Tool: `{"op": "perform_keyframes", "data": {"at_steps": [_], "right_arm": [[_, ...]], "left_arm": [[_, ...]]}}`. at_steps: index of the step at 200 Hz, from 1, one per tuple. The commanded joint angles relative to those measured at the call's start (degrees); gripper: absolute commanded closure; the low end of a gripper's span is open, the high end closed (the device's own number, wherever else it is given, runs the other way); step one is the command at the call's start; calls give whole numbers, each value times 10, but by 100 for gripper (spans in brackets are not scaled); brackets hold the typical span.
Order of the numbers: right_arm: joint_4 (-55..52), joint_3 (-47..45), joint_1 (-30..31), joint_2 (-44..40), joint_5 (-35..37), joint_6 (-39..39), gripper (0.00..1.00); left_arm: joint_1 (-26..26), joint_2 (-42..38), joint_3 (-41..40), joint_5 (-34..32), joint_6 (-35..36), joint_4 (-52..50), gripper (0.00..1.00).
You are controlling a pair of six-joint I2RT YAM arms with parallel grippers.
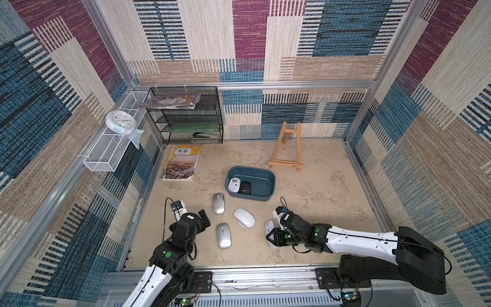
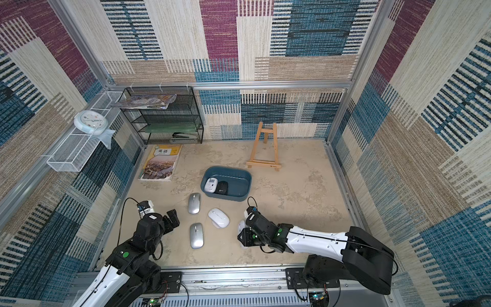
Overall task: Take out the mouse from the storage box
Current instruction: Place the mouse at the center of the board.
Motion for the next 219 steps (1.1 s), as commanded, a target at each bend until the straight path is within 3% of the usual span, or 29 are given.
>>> {"op": "perform_keyframes", "data": {"at_steps": [1,44,72,105,127,165,186,219], "right_arm": [[16,1,0,9,-13,4,79],[12,12,-7,37,-24,-3,75],[2,18,-13,52,-27,0,68],[-36,31,-13,44,12,3,51],[-38,29,-13,33,18,1,46],[-128,76,-13,10,94,-29,37],[-187,111,-13,5,173,-69,31],[-255,166,-13,14,294,-126,26]], "left_arm": [[0,0,3,-3,2,13,1],[1,3,4,-4,1,13,1],[0,3,3,-5,1,15,1],[0,-1,4,-5,1,12,1],[1,-1,2,-3,2,13,1],[0,3,2,1,6,19,1],[0,19,3,13,16,32,1],[0,132,56,40,-6,30,1]]}}
